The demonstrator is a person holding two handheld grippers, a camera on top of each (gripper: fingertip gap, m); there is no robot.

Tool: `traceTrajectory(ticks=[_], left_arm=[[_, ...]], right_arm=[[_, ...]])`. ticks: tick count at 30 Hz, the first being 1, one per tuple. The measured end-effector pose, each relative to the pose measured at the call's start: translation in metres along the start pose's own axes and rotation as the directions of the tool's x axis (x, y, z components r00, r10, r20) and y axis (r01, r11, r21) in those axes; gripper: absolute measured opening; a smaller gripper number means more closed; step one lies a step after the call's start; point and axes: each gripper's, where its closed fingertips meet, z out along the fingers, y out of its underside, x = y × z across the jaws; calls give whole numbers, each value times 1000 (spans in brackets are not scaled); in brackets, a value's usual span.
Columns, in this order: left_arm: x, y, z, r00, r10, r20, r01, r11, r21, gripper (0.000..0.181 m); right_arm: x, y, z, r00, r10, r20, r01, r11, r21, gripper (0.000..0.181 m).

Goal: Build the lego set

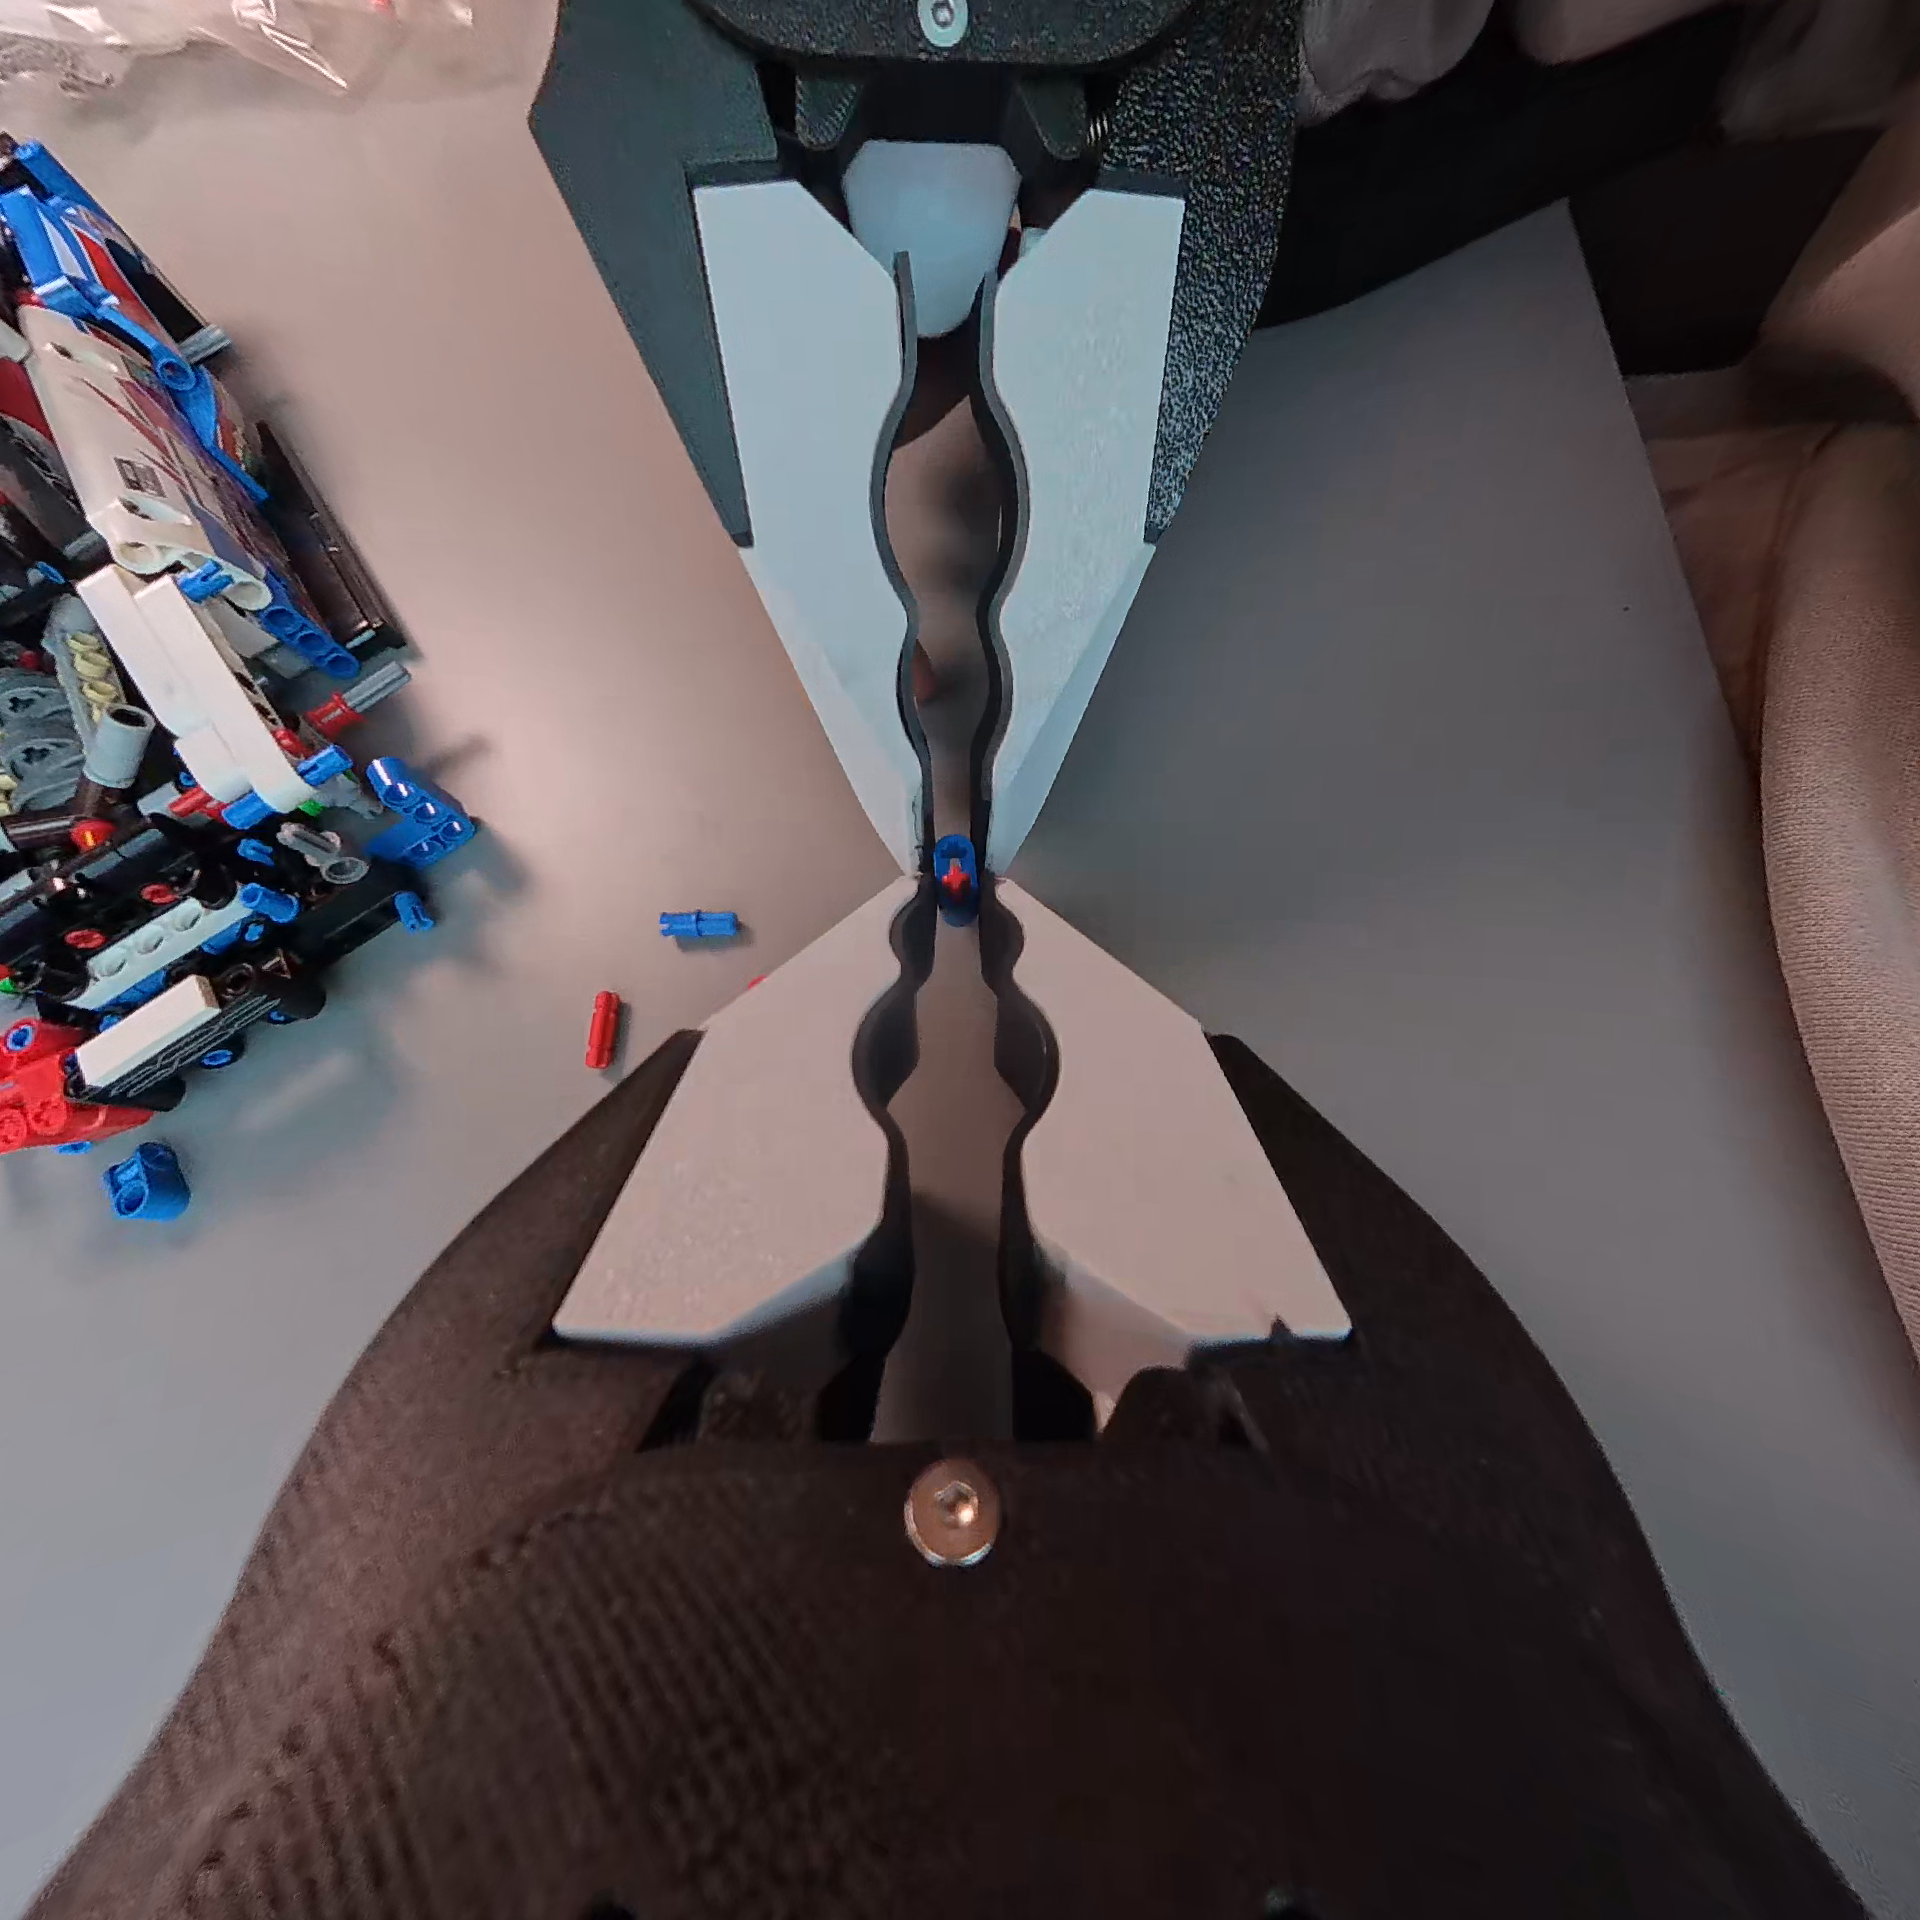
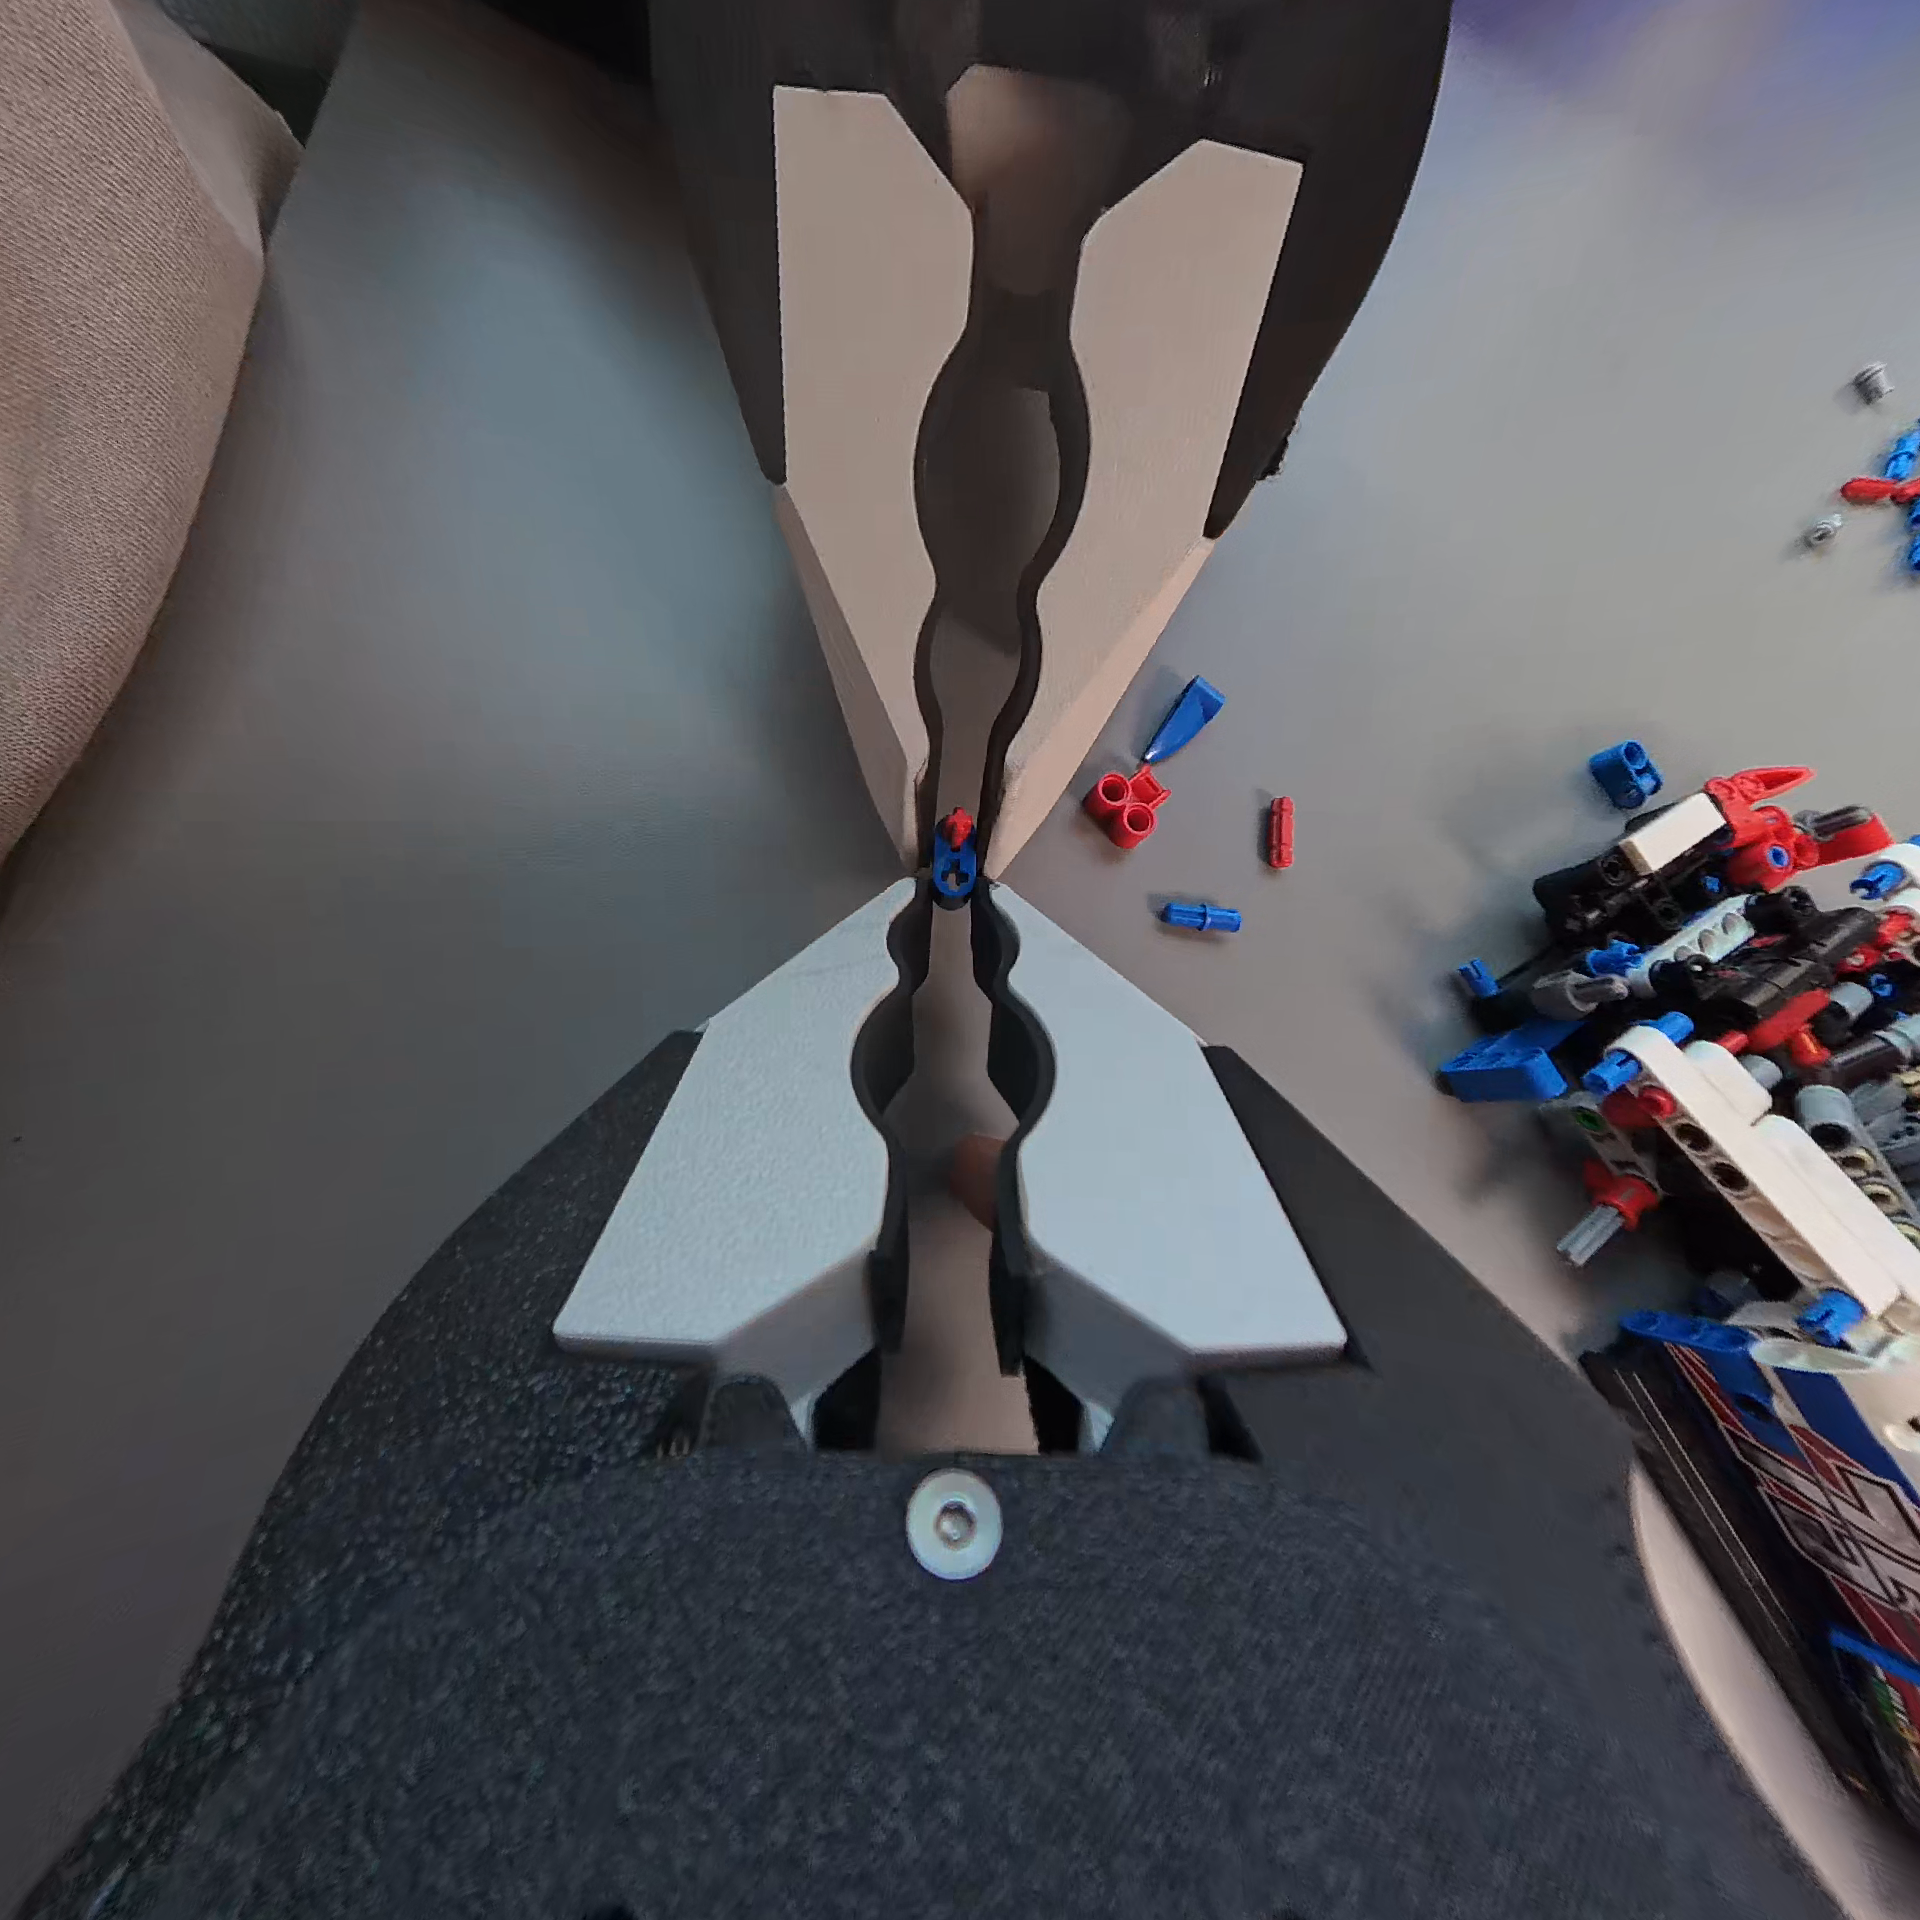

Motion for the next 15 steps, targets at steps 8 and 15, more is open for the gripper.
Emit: traceTrajectory(ticks=[8, 15], left_arm=[[-4, 10, 2, 1000, -10, 25, 12, 998, -68, 5], [-7, 11, 2, 999, -2, 55, 6, 997, -76, 6]], right_arm=[[6, 3, -3, 1000, 20, -23, -20, 1000, -3, 5], [16, 1, -11, 993, 103, -51, -99, 992, 75, 8]])
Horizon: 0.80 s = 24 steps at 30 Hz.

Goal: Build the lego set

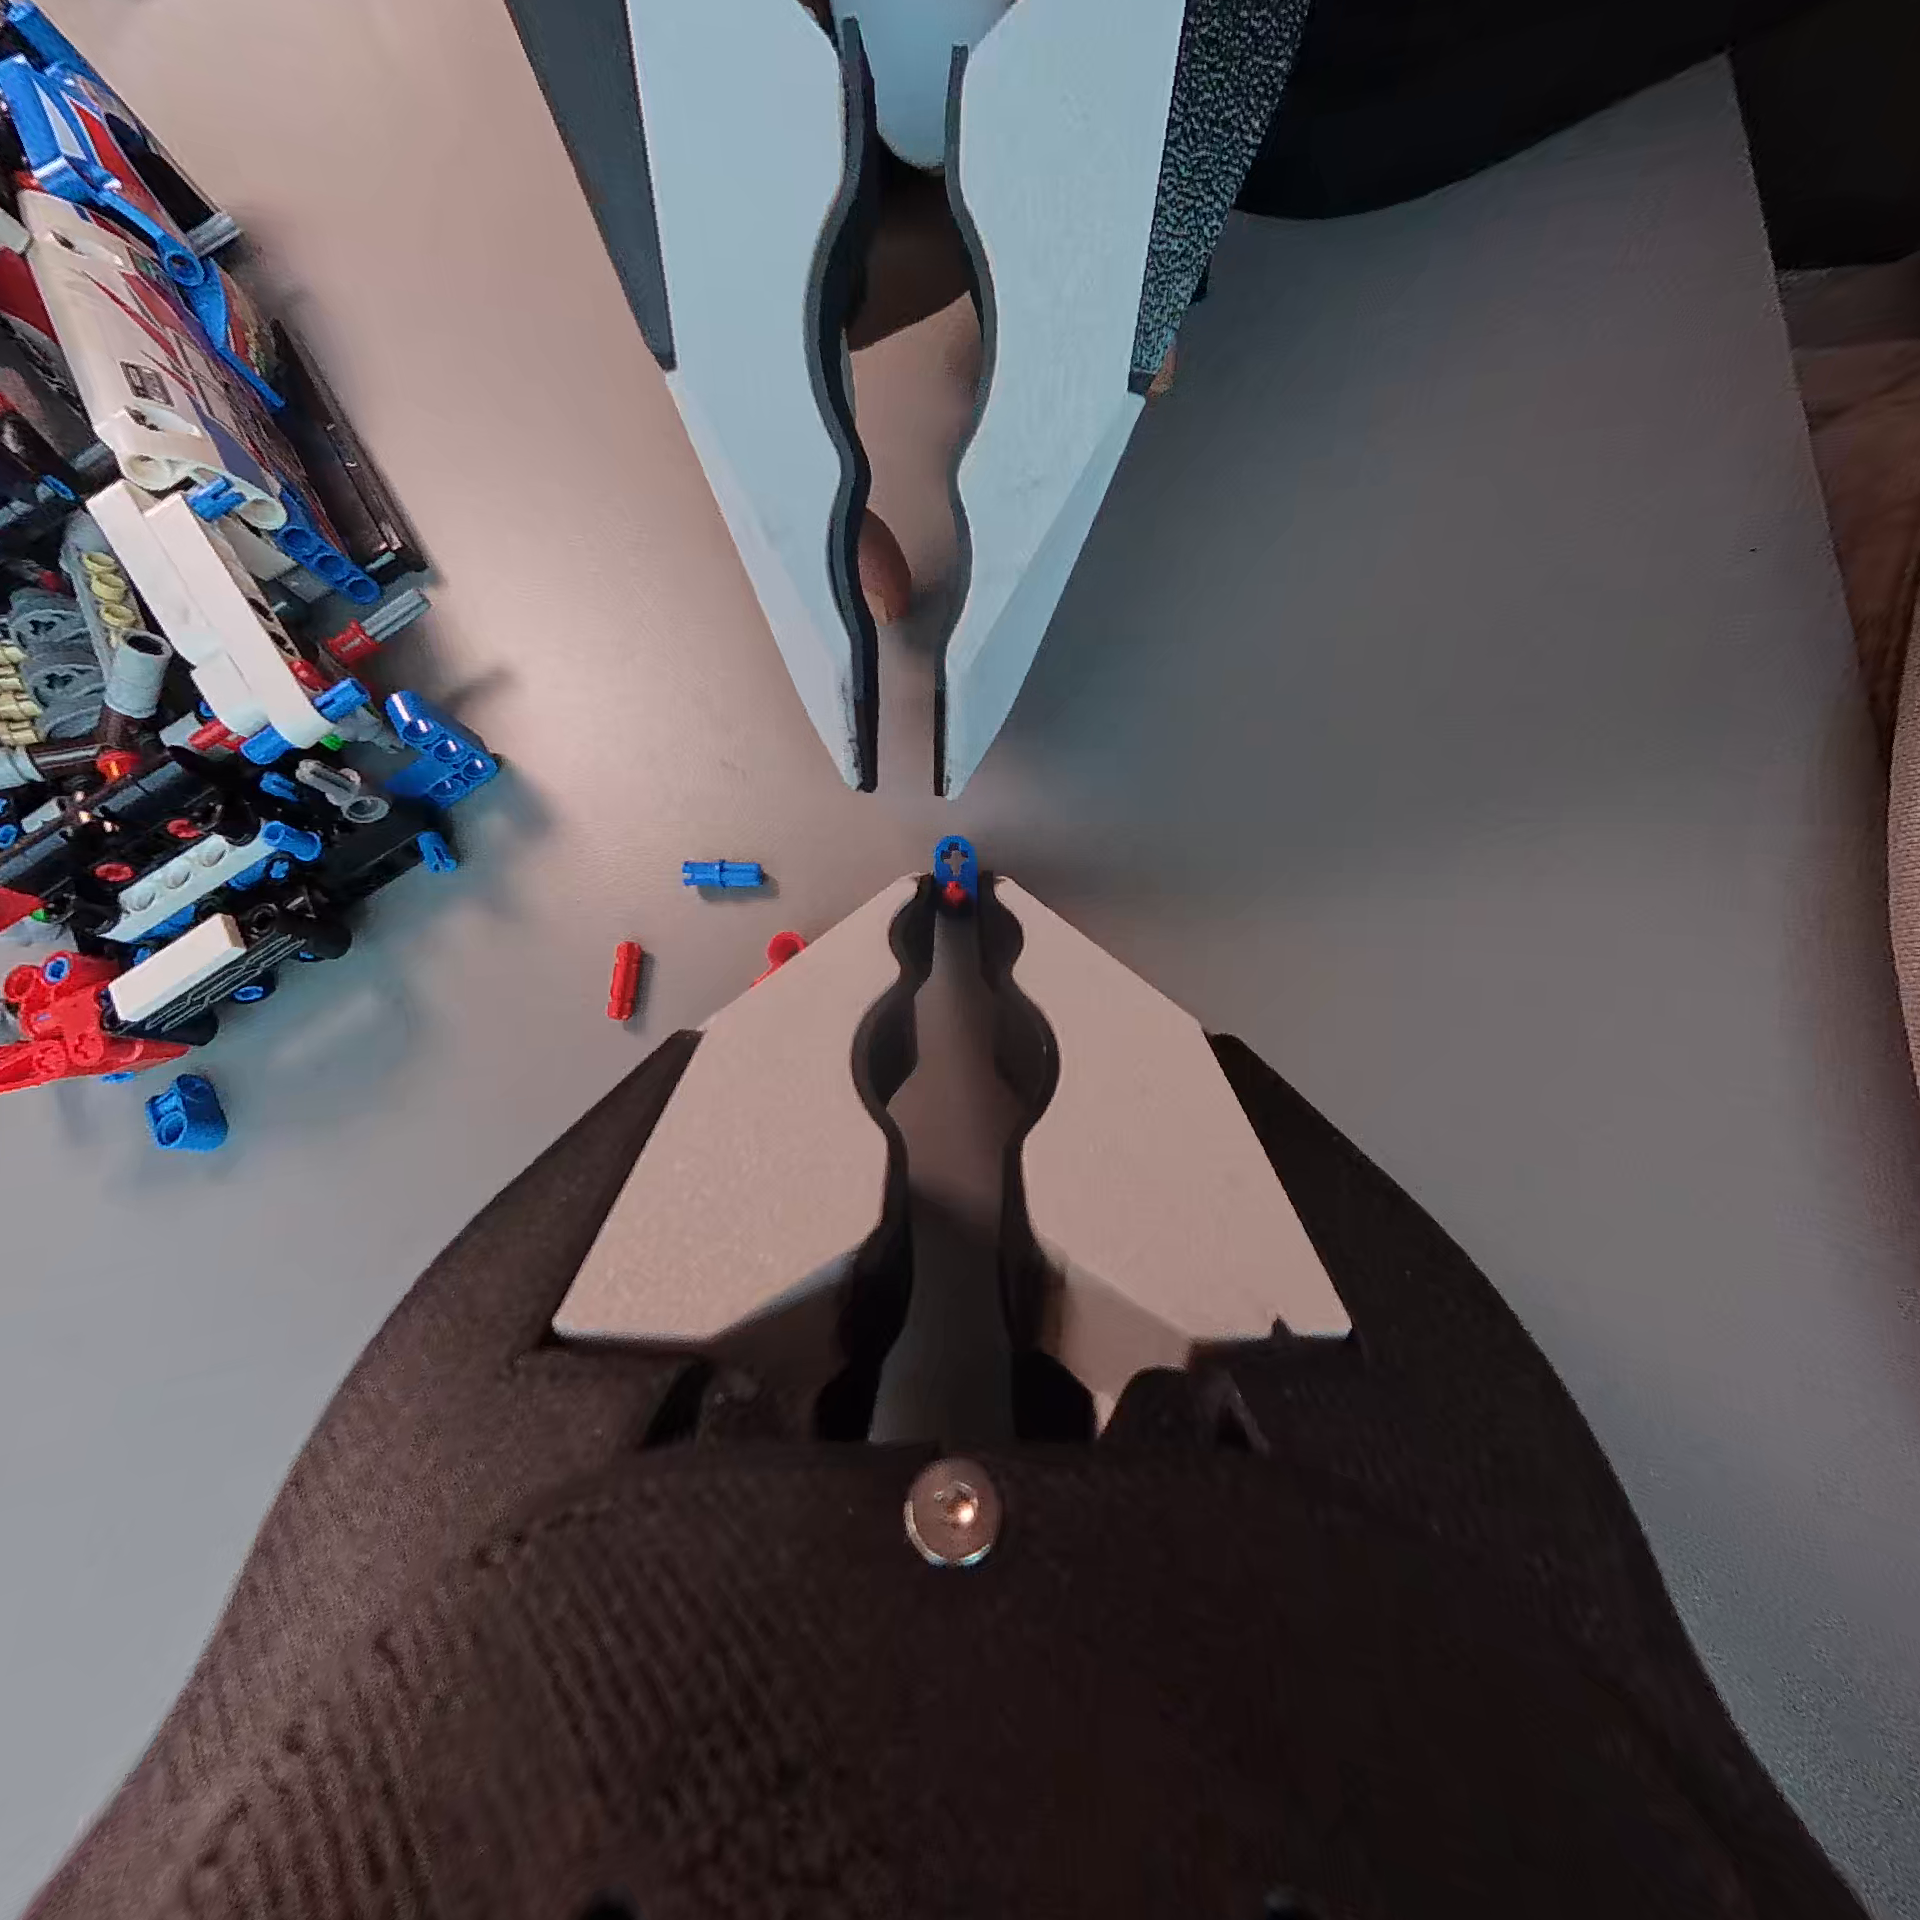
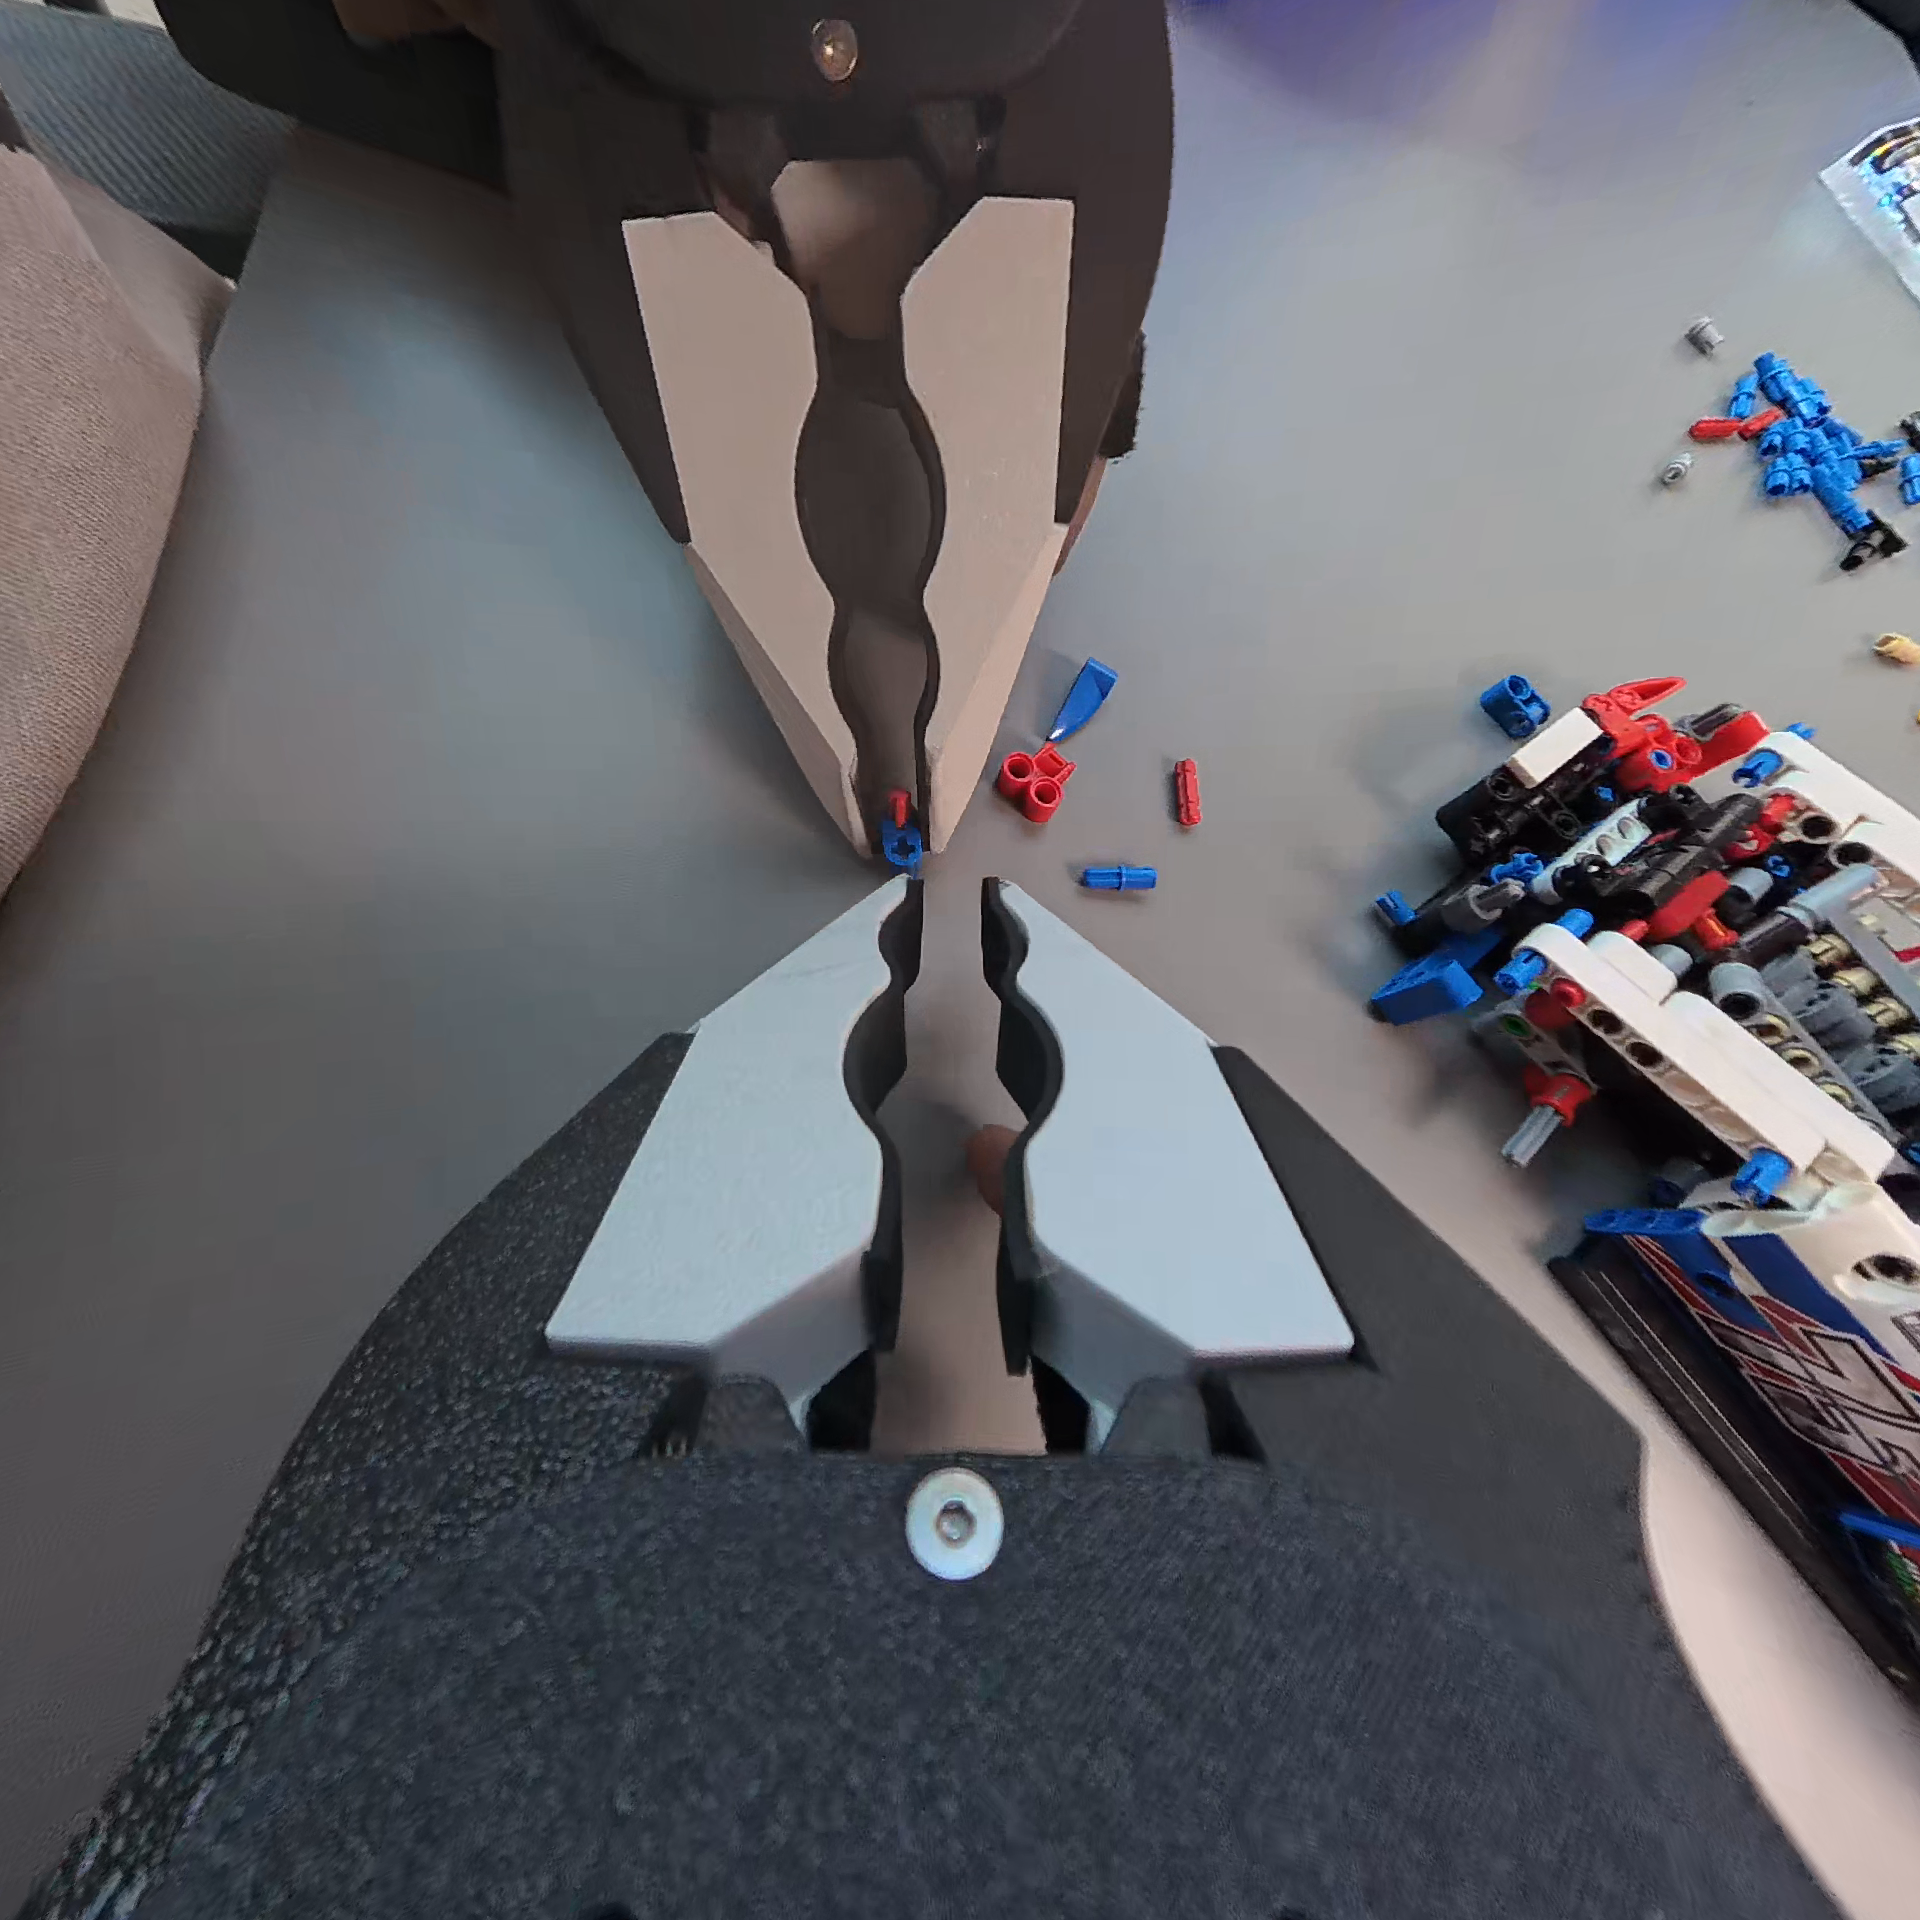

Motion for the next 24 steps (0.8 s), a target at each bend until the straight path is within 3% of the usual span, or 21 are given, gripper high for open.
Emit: traceTrajectory(ticks=[9, 14, 18, 24], left_arm=[[-6, -8, -8, 997, -72, -22, 74, 994, 81, 14], [-36, -15, -31, 983, -180, 37, 169, 966, 194, 14], [-69, 10, -43, 958, -231, 168, 209, 968, 142, 12], [-61, 25, -39, 968, -233, 91, 227, 971, 78, 11]], right_arm=[[23, -2, -6, 992, 95, -81, -89, 993, 79, 9], [36, 0, -9, 983, 107, -151, -93, 991, 100, 9], [42, -2, -10, 977, 112, -183, -92, 989, 116, 10], [37, 0, -6, 981, 103, -167, -87, 991, 101, 11]])
